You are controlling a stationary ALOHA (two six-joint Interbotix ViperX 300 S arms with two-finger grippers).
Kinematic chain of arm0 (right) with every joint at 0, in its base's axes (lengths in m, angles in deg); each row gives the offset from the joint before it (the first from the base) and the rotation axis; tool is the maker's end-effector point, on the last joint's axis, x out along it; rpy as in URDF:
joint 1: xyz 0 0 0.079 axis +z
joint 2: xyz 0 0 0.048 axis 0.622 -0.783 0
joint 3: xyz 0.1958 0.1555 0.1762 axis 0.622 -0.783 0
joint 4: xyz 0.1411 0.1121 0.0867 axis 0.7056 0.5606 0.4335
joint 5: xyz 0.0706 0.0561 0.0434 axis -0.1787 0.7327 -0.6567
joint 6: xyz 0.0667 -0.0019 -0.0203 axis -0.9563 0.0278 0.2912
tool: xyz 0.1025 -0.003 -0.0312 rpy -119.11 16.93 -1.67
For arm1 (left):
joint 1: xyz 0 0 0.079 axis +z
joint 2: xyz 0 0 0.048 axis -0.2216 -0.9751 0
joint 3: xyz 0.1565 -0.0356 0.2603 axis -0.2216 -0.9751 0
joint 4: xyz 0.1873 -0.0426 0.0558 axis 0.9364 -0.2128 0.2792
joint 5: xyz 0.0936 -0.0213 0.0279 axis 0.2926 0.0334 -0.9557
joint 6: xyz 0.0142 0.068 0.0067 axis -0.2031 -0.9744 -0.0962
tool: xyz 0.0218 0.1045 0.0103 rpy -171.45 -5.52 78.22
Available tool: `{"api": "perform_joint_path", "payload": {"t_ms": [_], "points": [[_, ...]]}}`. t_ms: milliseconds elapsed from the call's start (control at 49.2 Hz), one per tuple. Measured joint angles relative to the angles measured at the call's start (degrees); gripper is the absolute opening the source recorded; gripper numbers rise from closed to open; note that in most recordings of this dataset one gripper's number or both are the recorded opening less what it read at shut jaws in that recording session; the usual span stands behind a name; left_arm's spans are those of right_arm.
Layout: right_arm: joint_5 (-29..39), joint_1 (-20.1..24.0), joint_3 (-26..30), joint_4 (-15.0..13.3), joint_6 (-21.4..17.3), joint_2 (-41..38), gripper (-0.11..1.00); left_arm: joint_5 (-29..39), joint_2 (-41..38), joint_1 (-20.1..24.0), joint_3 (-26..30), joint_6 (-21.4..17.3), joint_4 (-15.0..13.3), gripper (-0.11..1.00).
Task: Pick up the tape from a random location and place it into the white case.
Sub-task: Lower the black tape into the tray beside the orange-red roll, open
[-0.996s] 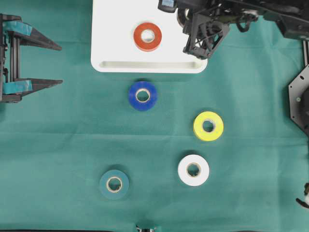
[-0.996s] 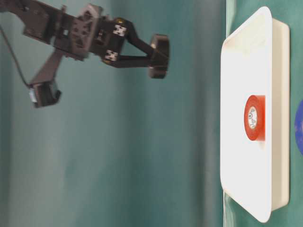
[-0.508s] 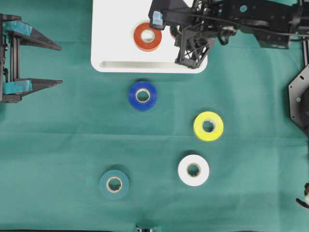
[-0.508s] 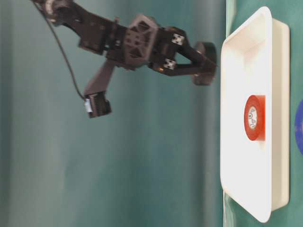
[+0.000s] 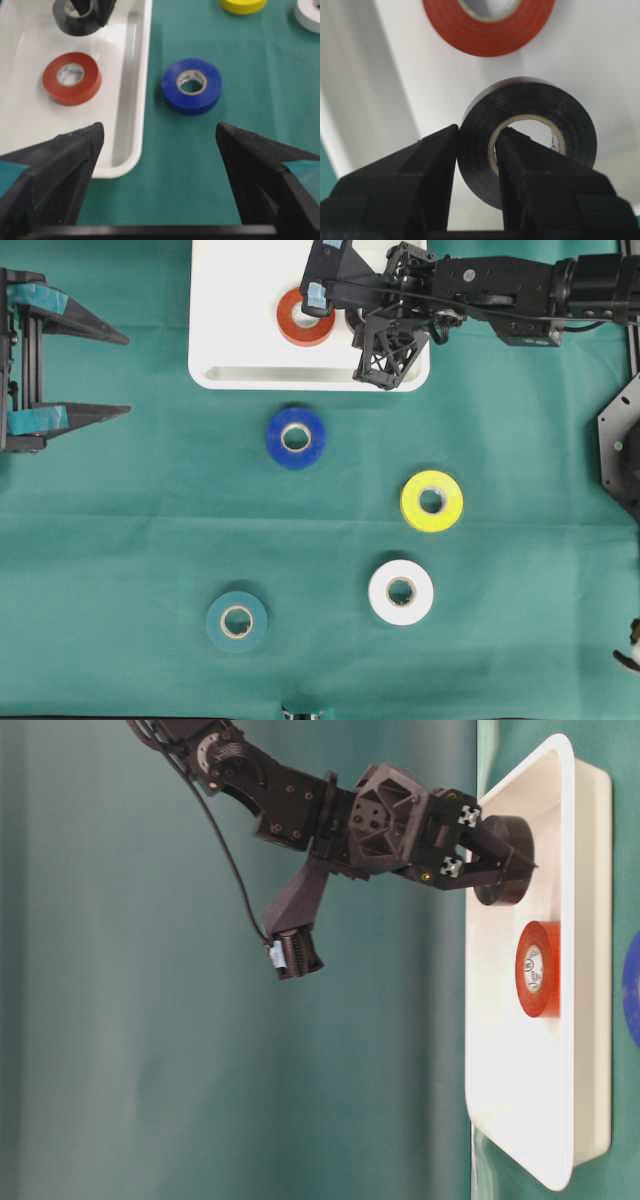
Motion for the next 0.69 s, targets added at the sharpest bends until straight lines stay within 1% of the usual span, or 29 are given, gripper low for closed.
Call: {"api": "perform_joint_path", "payload": {"t_ms": [508, 549, 691], "points": [[-0.2, -0.5, -0.2, 0.0, 0.0, -0.8, 0.26, 0.1, 0.0, 0.0, 0.1, 0.1, 0.0, 0.99], [-0.2, -0.5, -0.1, 0.0, 0.0, -0.8, 0.33, 0.0, 0.0, 0.0, 0.1, 0.1, 0.0, 0.99], [-0.2, -0.5, -0.2, 0.0, 0.1, -0.8, 0.75, 0.0, 0.0, 0.0, 0.1, 0.1, 0.0, 0.99]]}}
